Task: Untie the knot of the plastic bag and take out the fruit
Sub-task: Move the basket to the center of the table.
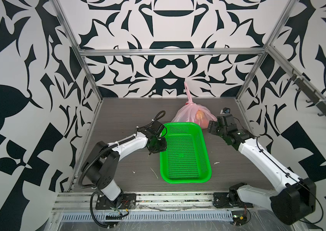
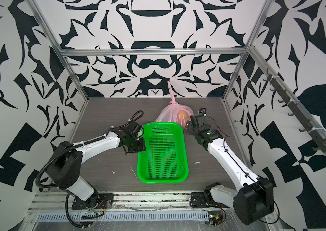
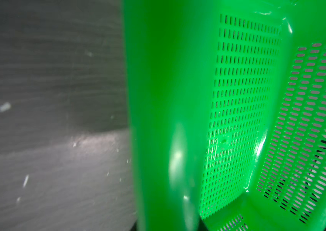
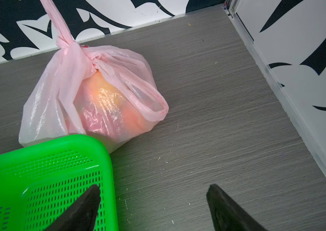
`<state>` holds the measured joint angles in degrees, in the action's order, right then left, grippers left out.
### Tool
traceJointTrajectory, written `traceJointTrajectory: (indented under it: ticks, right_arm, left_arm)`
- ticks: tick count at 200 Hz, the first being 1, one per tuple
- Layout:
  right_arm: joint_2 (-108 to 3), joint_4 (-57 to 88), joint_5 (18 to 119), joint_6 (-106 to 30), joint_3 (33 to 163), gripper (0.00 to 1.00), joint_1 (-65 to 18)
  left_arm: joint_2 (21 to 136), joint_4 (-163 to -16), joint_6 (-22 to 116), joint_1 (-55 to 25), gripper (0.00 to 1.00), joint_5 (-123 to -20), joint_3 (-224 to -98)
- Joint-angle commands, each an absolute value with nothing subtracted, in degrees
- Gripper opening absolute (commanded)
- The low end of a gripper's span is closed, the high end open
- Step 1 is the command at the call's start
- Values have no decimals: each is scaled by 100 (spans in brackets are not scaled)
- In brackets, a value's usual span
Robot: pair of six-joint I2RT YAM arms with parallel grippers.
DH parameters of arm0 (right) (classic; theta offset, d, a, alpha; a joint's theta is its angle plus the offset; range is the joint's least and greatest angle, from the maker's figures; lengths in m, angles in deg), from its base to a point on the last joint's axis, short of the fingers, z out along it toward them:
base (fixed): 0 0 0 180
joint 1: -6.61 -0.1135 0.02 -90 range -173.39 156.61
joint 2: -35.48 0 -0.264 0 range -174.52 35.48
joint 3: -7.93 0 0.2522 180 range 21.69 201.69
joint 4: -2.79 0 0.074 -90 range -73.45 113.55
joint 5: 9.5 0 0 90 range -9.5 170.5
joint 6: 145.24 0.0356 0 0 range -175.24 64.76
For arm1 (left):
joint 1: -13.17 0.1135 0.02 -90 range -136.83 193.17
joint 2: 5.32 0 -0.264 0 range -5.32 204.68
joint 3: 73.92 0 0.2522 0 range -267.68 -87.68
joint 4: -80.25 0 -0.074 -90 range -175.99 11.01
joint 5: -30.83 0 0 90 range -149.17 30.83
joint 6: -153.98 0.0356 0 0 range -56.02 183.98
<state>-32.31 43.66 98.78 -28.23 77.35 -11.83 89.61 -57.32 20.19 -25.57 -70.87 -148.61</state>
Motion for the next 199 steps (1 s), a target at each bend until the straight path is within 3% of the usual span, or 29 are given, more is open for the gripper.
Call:
traceJointTrajectory:
  ticks: [1, 199]
  right_arm:
    - [-3140, 4414, 9939, -2868, 7778, 88, -1142]
    - [-3158, 4274, 9694, -2729, 7693, 87, -1017]
  left_arm:
    - [9241, -5774, 1749, -2633, 0, -7042, -15102]
    - [9439, -6022, 1866, -3050, 0, -7114, -15131]
